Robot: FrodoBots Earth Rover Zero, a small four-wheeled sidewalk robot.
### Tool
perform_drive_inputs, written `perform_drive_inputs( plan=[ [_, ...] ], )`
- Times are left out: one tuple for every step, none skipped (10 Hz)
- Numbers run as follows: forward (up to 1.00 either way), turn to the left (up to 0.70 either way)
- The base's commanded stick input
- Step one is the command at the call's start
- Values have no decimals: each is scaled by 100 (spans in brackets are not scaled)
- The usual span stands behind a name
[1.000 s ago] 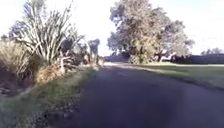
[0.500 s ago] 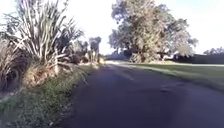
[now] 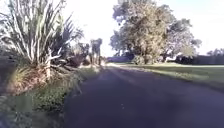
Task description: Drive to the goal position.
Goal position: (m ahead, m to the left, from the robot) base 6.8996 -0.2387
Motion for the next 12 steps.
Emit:
perform_drive_inputs(
  plan=[
    [100, 0],
    [100, 0],
    [100, 0],
    [100, -40],
    [100, -40],
    [100, -40],
    [100, 0],
    [100, 0],
    [100, 0],
    [100, 0],
    [100, 0],
    [100, 0]
  ],
)
